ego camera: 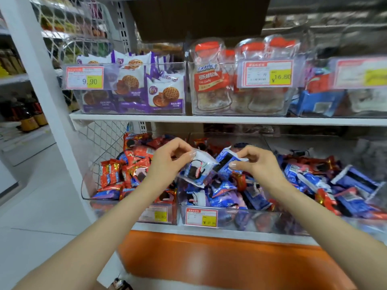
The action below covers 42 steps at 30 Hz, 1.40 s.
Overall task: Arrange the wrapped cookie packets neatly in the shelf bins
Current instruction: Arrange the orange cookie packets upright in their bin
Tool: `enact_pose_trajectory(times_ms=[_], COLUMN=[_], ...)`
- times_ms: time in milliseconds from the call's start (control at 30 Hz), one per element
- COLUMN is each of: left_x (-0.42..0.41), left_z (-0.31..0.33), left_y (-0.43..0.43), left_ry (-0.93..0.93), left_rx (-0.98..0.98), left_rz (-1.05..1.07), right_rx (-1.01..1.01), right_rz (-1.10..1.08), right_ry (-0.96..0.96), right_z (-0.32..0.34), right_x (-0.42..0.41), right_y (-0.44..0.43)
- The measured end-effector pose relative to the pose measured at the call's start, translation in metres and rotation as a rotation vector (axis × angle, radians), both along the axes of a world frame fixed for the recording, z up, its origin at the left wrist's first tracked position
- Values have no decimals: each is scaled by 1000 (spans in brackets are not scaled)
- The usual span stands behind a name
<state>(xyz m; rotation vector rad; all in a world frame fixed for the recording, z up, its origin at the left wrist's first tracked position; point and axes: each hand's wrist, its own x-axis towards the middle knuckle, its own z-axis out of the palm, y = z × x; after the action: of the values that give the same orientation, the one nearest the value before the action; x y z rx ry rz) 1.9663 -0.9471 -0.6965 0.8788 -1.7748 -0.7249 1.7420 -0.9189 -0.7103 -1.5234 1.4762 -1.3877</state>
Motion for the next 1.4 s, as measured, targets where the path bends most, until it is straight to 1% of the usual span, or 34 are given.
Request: enact_pose_trajectory(times_ms=[167, 300, 367, 400, 433, 467, 533, 600, 633, 733, 800, 933, 1033, 1100, 1167, 1233, 1300, 1400], left_x=[-79, -154, -191, -207, -220, -229, -234, -221, -210, -174, -143, -75, -29, -3, 21, 45, 69, 98], left_z=[0, 4, 4, 2, 2, 1, 0, -3, -5, -11, -16, -30, -33, -28, -22, -20, -24, -37], left_y=[-3, -4, -5, -5, -5, -4, -4, -6, -6, -8, -9, -11, -17, -21, -26, -34, -41, -49], left_ry=[-6, 47, 40, 46, 49, 33, -83, -158, -186, -250, -271, -388, -407, -386, -333, -335, -395, -633], left_rx=[10, 77, 104, 135, 179, 224, 250, 179, 137, 29, -17, -101, -114, -124, -119, -142, -145, -205], left_rz=[-111, -143, -130, -124, -128, -137, -131, -101, -90, -72, -88, -65, 7, 87, 174, 254, 302, 346], right_rx=[18, 26, 50, 59, 78, 108, 185, 208, 193, 112, 63, -23, -51, -57, -71, -94, -113, -120], right_rz=[-135, -320, -376, -392, -409, -435, -497, -535, -544, -499, -409, -213, -90, -16, 28, 60, 96, 151], right_ry=[71, 95, 11, -44, -62, -27, 180, 371, 411, 411, 392, 414, 453, 475, 480, 481, 482, 490], right_z=[8, 16, 17, 17, 17, 16, 12, 12, 13, 17, 18, 11, 5, 1, -3, -4, -5, -8], right_x=[-52, -106, -133, -145, -157, -167, -184, -185, -183, -164, -143, -92, -56, -35, -16, 1, 17, 41], right_y=[19, 35, 44, 49, 53, 56, 57, 58, 57, 50, 45, 30, 17, 8, 0, -8, -15, -23])
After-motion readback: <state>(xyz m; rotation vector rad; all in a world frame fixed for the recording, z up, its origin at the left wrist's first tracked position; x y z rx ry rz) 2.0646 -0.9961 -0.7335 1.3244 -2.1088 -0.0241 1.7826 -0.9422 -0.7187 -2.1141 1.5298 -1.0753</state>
